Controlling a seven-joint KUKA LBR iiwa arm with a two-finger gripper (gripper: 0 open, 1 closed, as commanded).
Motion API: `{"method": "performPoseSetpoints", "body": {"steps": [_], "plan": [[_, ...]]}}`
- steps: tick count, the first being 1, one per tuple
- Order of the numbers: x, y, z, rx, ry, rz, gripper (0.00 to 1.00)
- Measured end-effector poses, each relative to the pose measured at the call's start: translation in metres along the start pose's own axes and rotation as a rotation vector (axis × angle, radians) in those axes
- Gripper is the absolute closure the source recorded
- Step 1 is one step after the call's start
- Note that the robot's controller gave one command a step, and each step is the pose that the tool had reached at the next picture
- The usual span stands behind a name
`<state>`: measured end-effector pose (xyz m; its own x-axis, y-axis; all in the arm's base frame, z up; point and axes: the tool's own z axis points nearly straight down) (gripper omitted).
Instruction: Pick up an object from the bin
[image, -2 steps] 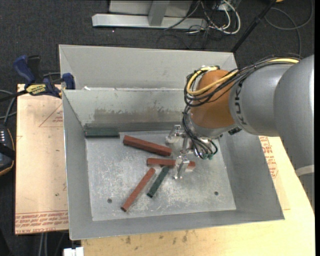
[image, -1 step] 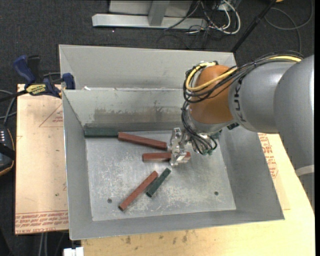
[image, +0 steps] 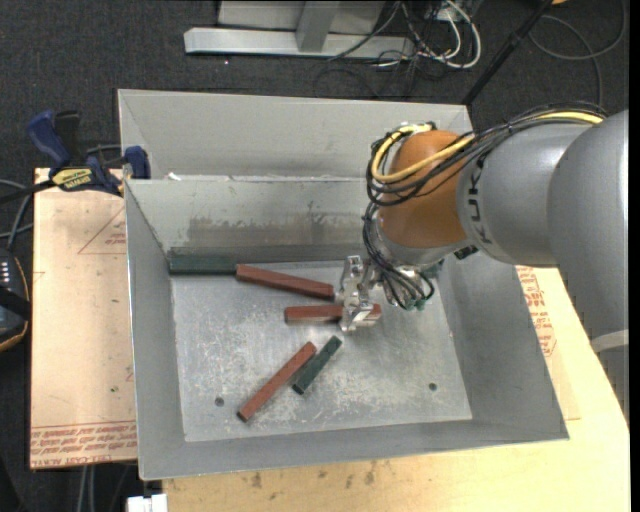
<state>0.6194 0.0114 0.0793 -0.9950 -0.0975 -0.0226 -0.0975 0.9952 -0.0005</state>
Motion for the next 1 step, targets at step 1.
{"method": "performPoseSetpoints", "body": {"steps": [1], "plan": [[-0.0001, 0.0001, -0.0015, 0.000, 0.002, 0.000, 1.00]]}}
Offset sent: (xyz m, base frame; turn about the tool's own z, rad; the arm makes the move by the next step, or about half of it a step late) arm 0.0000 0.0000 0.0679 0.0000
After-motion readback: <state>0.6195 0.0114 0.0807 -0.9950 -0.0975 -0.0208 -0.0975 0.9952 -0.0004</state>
